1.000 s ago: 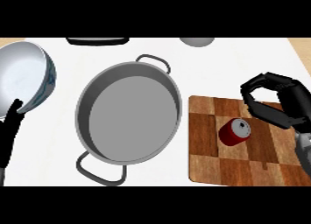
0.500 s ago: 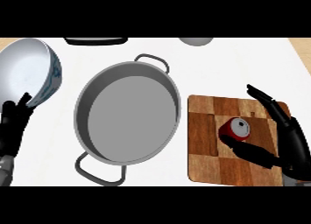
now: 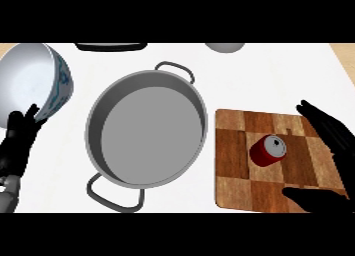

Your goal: Pick the can from the cutting board and place it in the pot

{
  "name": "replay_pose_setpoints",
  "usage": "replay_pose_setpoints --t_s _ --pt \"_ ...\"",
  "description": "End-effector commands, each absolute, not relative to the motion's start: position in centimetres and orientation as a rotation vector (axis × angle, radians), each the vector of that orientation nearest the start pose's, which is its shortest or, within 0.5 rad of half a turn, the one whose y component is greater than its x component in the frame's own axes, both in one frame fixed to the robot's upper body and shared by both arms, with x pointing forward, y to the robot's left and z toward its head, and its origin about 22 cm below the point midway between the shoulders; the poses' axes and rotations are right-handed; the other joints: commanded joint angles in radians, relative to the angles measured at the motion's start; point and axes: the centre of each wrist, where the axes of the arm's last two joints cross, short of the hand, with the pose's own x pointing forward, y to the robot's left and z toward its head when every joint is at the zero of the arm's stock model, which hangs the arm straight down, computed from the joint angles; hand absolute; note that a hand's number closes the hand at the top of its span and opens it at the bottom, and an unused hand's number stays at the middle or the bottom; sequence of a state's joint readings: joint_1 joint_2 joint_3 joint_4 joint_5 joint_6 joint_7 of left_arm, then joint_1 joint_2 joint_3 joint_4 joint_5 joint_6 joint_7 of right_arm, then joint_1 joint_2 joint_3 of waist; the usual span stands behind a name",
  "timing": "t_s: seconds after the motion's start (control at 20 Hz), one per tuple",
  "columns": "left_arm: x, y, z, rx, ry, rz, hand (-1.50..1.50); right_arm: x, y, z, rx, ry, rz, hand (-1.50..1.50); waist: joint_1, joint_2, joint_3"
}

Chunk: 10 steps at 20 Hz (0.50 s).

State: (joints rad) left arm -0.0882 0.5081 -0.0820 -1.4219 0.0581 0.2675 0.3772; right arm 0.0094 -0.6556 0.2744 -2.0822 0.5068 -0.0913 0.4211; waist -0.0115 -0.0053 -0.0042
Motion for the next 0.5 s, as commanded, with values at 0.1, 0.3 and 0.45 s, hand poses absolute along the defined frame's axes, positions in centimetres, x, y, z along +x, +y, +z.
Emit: replay_pose_setpoints --t_s 0.1,0.3,0.45 --pt "26.9 32.7 2.9 0.525 -1.165 -0.099 0.0 19.2 -23.7 16.6 -0.877 -1.24 1.087 -1.5 0.011 0.005 -0.001" --pt "26.5 33.7 2.2 0.512 -1.149 -0.107 0.0 18.8 -21.4 17.5 -0.759 -1.115 1.168 -1.5 0.021 0.007 0.001" --pt "26.4 33.6 2.8 0.519 -1.178 -0.109 0.0 20.4 -20.2 18.7 -0.754 -1.062 1.19 -1.5 0.028 0.007 0.002"
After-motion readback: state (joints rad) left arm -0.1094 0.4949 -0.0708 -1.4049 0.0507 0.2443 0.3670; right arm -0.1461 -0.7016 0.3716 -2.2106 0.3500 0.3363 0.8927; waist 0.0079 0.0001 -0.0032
